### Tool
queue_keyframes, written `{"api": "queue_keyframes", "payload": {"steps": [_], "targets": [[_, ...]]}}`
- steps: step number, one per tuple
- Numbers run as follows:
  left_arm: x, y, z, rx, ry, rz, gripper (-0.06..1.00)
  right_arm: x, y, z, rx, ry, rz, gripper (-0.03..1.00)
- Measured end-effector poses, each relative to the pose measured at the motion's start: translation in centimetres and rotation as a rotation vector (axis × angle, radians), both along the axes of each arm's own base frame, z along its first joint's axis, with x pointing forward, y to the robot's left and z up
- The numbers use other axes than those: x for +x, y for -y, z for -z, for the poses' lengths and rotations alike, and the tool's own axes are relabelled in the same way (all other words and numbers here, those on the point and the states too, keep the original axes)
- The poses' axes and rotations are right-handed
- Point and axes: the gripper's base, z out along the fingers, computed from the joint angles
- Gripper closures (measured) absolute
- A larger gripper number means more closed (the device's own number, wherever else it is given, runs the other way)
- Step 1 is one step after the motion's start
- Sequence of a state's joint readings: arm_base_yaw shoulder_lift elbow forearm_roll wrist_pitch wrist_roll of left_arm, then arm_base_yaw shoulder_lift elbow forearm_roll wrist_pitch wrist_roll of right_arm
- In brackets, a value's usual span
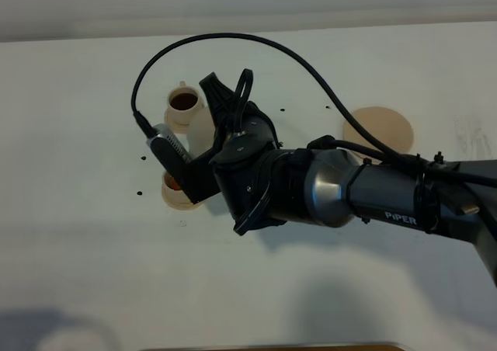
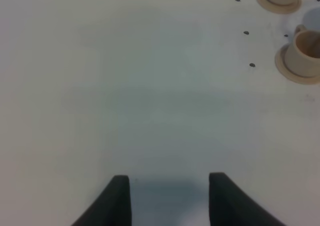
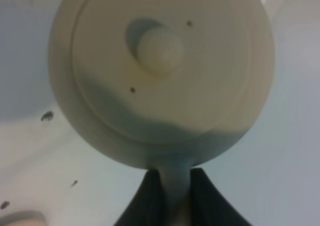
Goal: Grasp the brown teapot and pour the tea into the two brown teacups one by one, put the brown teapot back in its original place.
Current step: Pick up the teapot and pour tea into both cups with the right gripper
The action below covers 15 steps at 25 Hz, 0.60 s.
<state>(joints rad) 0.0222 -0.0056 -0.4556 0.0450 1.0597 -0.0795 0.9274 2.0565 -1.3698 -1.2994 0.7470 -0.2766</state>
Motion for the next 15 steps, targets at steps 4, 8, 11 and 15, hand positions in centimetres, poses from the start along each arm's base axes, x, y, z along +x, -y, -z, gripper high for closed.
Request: {"api": "queue_keyframes", "payload": {"steps": [4,8,11,15], "targets": [[0.0,0.0,0.0,0.0,0.0,0.0,0.51,-0.13,-0.14,0.0,0.001,0.0,-0.005,0.88],[0.0,0.0,0.0,0.0,0.0,0.0,0.51,-0.24,-0.22,-0.01,-0.002,0.001,-0.006,0.88],[0.0,0.0,0.0,0.0,0.0,0.0,0.51,-0.39,-0.33,-0.03,-0.006,0.004,-0.007,0.88],[0.0,0.0,0.0,0.0,0.0,0.0,0.51,-0.44,-0.37,-0.06,-0.01,0.008,-0.009,0.88]]}}
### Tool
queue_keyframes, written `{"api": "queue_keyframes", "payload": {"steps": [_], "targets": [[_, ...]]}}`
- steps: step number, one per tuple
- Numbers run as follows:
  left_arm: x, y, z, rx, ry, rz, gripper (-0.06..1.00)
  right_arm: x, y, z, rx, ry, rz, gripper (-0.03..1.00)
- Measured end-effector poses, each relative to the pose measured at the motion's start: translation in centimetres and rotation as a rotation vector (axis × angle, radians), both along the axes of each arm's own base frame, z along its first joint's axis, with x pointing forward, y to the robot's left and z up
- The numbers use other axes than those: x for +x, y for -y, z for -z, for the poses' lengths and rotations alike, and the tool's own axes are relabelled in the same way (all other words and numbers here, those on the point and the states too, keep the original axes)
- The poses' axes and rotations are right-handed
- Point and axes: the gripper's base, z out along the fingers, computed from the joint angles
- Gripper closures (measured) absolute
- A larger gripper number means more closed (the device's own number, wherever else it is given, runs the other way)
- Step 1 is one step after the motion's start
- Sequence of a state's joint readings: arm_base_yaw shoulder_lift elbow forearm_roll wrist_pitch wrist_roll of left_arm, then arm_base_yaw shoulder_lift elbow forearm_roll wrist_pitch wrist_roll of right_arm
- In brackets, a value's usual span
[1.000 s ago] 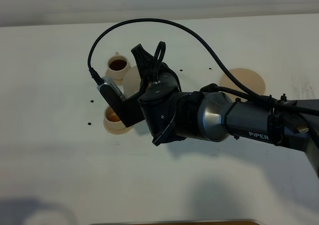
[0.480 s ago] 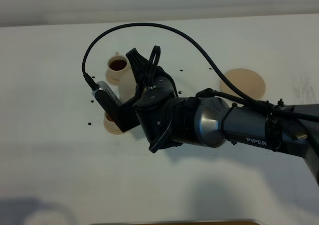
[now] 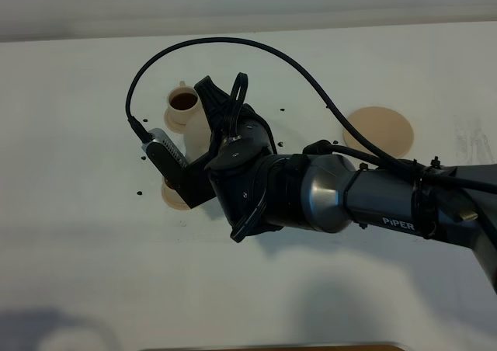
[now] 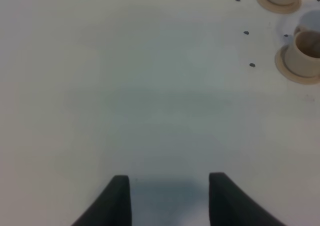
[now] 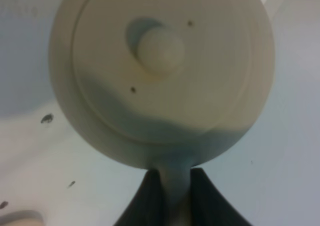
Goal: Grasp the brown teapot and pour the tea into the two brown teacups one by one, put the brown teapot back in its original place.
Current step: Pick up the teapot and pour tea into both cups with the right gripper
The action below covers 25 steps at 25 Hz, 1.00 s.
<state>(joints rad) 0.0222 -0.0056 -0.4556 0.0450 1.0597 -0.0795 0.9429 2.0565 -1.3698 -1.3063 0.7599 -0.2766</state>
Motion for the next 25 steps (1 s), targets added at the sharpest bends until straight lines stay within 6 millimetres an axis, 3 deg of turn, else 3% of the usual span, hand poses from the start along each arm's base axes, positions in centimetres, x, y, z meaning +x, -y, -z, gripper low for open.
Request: {"api": "queue_keyframes", "payload": {"steps": [25], "targets": [[0.0,0.0,0.0,0.0,0.0,0.0,0.51,-0.68,-0.68,-0.29,-0.035,0.038,-0.032,0.88]]}}
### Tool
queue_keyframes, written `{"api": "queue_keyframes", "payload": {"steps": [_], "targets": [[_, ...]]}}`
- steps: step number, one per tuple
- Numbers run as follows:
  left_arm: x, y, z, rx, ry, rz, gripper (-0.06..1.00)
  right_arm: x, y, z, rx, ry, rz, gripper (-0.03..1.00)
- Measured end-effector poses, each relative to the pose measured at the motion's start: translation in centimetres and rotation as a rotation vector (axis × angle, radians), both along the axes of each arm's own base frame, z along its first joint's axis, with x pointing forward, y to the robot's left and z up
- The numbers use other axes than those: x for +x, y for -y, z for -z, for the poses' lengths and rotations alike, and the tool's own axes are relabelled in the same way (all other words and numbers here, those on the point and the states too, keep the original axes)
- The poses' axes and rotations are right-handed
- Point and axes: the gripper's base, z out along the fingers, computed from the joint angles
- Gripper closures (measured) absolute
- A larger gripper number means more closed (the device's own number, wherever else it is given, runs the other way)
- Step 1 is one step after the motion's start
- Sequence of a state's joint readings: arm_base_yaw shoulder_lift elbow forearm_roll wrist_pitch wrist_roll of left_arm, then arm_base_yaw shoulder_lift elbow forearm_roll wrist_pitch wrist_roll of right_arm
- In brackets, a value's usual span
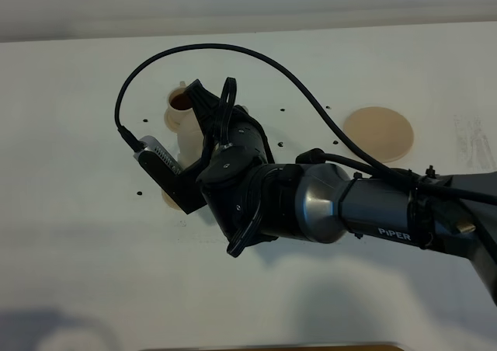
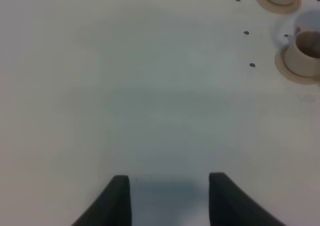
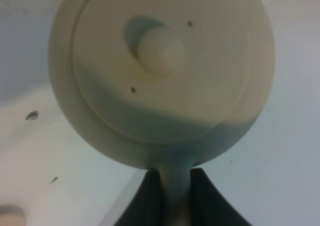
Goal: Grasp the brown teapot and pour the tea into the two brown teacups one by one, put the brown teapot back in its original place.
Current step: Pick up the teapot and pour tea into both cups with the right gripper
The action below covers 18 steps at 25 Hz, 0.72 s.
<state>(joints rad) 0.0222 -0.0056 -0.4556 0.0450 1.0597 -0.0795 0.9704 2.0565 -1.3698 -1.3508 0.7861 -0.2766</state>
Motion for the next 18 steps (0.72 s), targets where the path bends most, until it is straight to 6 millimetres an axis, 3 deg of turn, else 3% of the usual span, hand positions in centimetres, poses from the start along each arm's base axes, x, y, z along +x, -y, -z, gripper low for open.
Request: {"api": "queue_keyframes", "payload": {"steps": [18], "targets": [[0.0,0.0,0.0,0.0,0.0,0.0,0.51,-0.26,-0.14,-0.17,-0.019,0.022,0.002,0.88]]}}
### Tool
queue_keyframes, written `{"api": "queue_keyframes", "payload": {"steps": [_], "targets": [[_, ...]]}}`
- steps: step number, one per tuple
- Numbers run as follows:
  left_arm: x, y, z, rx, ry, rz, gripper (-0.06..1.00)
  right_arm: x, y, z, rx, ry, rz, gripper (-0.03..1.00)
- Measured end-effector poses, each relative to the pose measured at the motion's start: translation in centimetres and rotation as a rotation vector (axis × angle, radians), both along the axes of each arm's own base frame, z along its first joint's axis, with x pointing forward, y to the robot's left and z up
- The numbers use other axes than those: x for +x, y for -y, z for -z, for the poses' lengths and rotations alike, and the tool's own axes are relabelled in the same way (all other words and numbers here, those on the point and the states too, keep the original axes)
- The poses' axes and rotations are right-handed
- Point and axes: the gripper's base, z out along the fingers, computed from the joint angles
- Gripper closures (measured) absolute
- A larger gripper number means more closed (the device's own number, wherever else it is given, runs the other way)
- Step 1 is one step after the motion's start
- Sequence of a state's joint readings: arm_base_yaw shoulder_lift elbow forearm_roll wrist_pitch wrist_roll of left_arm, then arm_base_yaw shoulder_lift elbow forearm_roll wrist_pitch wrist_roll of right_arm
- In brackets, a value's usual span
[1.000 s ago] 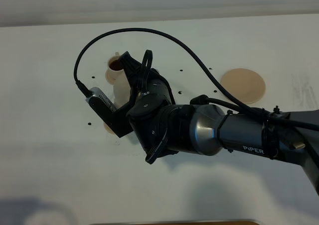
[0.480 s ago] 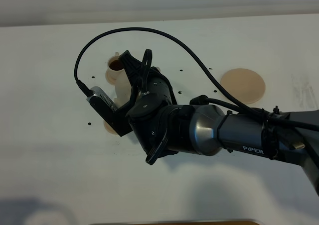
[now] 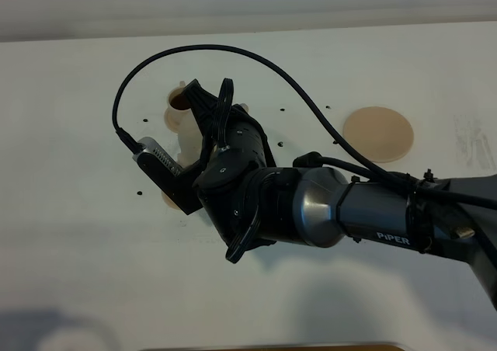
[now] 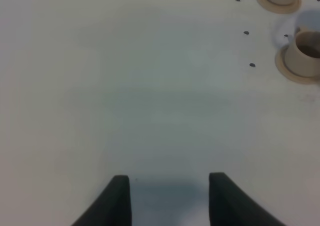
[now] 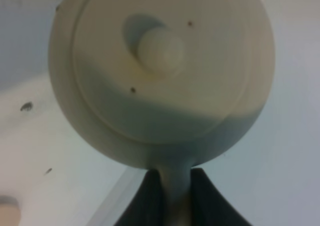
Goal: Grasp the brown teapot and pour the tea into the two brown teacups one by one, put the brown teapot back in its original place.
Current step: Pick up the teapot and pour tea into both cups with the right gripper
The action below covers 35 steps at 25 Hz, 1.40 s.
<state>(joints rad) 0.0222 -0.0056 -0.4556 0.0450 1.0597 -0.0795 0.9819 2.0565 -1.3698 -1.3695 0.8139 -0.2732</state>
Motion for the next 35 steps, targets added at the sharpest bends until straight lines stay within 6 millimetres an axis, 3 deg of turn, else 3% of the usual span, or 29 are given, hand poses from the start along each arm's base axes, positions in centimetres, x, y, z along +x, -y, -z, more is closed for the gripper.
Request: {"api": "queue_keyframes", "payload": {"steps": [35], "targets": [[0.0,0.0,0.0,0.0,0.0,0.0,0.51,-0.22,-0.16,-0.1,-0.056,0.013,-0.029,0.88]]}}
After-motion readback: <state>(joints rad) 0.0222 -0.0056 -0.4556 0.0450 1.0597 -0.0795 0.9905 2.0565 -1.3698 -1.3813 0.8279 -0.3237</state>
